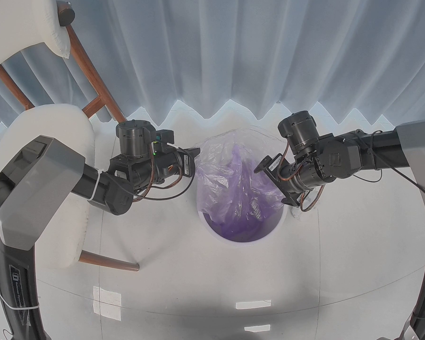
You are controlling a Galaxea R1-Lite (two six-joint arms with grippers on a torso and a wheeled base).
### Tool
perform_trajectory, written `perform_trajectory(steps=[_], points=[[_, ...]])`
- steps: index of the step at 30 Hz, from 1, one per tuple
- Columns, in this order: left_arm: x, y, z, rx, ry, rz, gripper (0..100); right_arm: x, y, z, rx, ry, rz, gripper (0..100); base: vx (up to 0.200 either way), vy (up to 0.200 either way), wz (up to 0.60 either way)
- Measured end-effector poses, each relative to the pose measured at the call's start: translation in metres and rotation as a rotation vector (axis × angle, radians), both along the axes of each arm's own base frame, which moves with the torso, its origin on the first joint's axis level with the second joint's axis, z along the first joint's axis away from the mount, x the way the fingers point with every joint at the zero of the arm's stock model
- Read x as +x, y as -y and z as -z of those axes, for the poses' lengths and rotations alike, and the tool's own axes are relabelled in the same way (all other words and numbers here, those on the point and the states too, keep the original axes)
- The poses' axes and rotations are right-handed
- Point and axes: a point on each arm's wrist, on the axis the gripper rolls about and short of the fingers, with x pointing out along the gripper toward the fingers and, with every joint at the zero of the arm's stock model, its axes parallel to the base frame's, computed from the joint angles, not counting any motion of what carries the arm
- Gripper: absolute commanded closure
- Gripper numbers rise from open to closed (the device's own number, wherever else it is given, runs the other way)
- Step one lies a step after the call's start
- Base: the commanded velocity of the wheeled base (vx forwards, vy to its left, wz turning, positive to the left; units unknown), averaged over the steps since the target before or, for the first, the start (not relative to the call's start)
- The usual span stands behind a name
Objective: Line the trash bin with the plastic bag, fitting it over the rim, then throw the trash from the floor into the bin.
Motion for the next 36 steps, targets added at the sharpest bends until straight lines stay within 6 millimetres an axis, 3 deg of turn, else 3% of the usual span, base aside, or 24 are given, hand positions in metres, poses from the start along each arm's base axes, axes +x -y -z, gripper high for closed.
perform_trajectory(steps=[4,5,12,19,26,32,36], points=[[0.000,0.001,0.000,-0.001,0.003,0.001,100,0.006,0.005,0.008,-0.037,-0.002,0.027,0,0.000,0.000,0.00],[0.000,0.001,0.000,-0.001,0.003,0.001,100,0.008,0.006,0.011,-0.045,-0.004,0.032,100,0.000,0.000,0.00],[0.002,-0.004,0.000,-0.002,0.005,-0.011,100,0.016,0.013,0.016,-0.082,0.006,0.020,100,0.000,0.000,0.00],[0.004,-0.014,0.002,0.001,-0.001,-0.026,100,0.016,0.028,0.000,-0.110,0.046,-0.046,100,0.000,0.000,0.00],[0.003,-0.019,0.008,0.011,-0.025,-0.032,100,0.007,0.062,-0.007,-0.158,0.062,-0.289,100,0.000,0.000,0.00],[0.000,-0.023,0.017,0.026,-0.052,-0.039,100,0.003,0.102,0.003,-0.275,0.140,-0.547,100,0.000,0.000,0.00],[-0.002,-0.026,0.023,0.037,-0.072,-0.043,100,0.002,0.124,0.012,-0.262,0.248,-0.657,100,0.000,0.000,0.00]])
